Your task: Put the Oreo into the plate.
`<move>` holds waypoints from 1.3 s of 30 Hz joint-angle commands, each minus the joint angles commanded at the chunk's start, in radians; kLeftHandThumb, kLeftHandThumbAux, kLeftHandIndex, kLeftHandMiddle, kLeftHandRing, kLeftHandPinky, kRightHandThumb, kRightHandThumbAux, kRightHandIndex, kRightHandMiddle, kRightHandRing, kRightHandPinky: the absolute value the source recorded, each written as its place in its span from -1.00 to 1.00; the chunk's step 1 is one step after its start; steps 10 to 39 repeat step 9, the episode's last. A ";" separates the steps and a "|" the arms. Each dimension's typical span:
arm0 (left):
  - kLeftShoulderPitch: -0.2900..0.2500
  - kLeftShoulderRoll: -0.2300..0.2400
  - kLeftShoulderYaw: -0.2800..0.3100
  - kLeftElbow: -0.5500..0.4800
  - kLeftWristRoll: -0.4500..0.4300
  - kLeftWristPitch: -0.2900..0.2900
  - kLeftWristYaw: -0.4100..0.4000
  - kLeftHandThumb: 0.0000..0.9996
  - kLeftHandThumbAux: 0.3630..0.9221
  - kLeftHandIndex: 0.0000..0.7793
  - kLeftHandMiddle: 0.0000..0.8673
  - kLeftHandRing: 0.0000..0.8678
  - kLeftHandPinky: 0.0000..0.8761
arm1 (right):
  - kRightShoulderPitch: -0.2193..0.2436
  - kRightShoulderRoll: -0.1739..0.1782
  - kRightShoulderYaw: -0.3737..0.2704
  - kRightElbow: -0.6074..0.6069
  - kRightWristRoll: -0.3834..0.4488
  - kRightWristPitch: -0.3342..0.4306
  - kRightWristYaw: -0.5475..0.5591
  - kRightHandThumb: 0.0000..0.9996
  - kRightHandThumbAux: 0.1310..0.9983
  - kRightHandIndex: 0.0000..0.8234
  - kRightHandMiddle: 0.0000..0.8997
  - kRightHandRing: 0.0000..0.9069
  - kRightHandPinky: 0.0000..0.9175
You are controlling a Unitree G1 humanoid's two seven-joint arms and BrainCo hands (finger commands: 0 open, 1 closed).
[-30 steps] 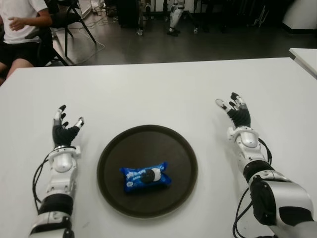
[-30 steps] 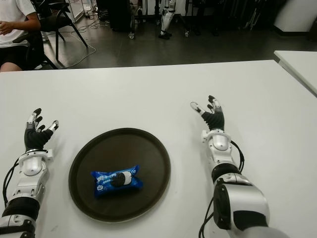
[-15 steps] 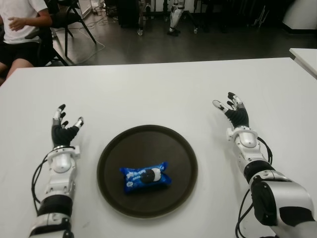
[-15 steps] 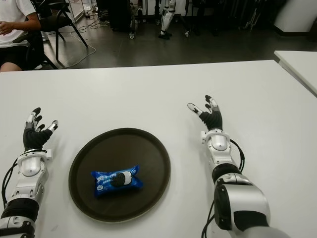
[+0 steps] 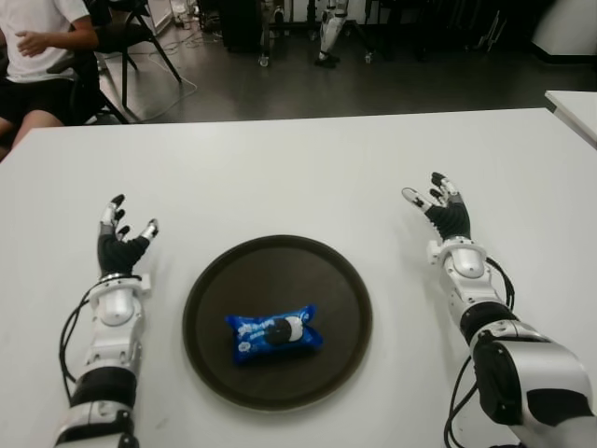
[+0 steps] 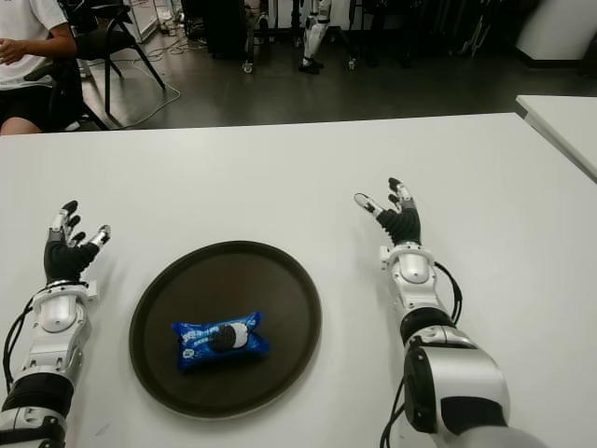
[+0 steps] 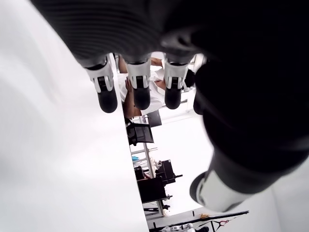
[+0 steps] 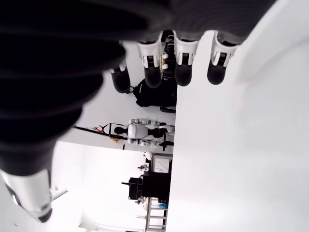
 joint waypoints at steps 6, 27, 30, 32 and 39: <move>0.000 0.004 0.004 0.005 0.000 -0.008 0.002 -0.91 0.75 -0.95 -0.92 -0.94 -0.94 | 0.003 0.001 0.008 -0.001 -0.005 -0.009 0.002 -1.00 0.14 -1.00 -1.00 -1.00 -1.00; 0.001 0.005 0.005 0.001 -0.001 -0.005 0.000 -0.90 0.77 -0.95 -0.91 -0.94 -0.94 | 0.004 0.003 0.009 -0.002 -0.003 -0.014 0.005 -1.00 0.14 -1.00 -1.00 -1.00 -1.00; 0.001 0.005 0.005 0.001 -0.001 -0.005 0.000 -0.90 0.77 -0.95 -0.91 -0.94 -0.94 | 0.004 0.003 0.009 -0.002 -0.003 -0.014 0.005 -1.00 0.14 -1.00 -1.00 -1.00 -1.00; 0.001 0.005 0.005 0.001 -0.001 -0.005 0.000 -0.90 0.77 -0.95 -0.91 -0.94 -0.94 | 0.004 0.003 0.009 -0.002 -0.003 -0.014 0.005 -1.00 0.14 -1.00 -1.00 -1.00 -1.00; 0.001 0.005 0.005 0.001 -0.001 -0.005 0.000 -0.90 0.77 -0.95 -0.91 -0.94 -0.94 | 0.004 0.003 0.009 -0.002 -0.003 -0.014 0.005 -1.00 0.14 -1.00 -1.00 -1.00 -1.00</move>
